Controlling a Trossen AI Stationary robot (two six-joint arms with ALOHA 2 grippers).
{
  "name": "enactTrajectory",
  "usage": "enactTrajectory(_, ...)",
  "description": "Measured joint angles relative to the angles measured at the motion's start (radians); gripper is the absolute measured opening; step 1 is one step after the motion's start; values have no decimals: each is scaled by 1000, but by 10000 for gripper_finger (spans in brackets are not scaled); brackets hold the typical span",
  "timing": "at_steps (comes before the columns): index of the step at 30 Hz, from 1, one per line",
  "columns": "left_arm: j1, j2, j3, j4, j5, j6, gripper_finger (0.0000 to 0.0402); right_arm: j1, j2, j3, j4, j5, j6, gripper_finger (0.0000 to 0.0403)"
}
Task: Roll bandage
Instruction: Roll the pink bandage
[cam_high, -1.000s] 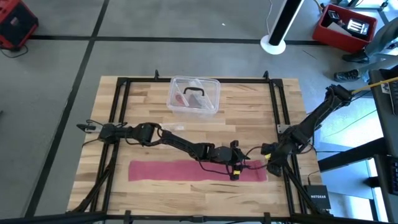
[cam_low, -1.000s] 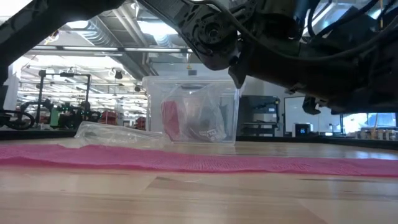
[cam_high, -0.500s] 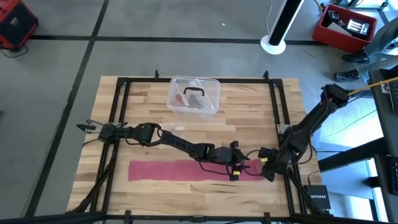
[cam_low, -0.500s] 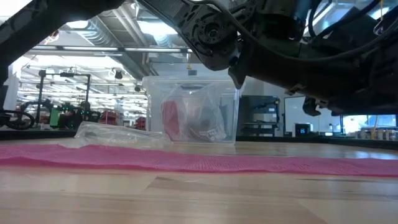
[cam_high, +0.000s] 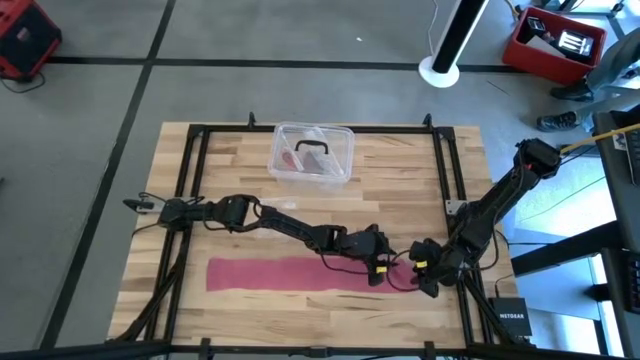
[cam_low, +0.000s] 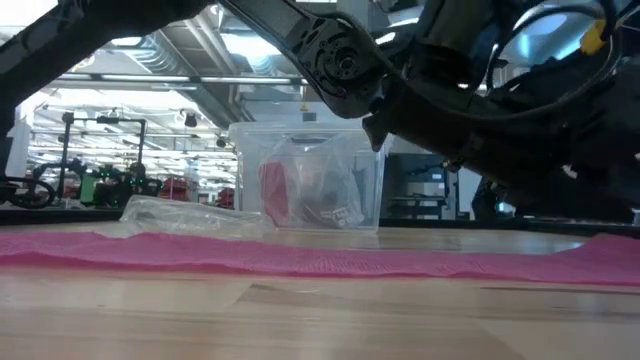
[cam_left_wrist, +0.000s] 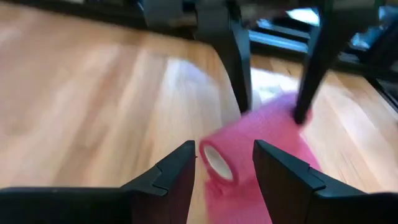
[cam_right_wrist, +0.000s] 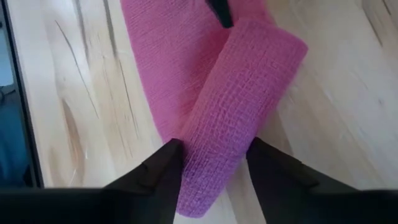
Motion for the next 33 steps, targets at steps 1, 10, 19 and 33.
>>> enactTrajectory(1,1,0,0,-12,23,-8,155,0,0,0,-1,2,-1,175)
enactTrajectory(10,11,0,0,-32,89,-37,155,0,1,-1,-5,12,-2,173)
enactTrajectory(19,14,-2,0,-35,109,-49,155,1,2,-3,-5,100,-4,172)
enactTrajectory(33,29,0,-3,-31,197,-146,150,0,11,-3,-7,178,-25,172)
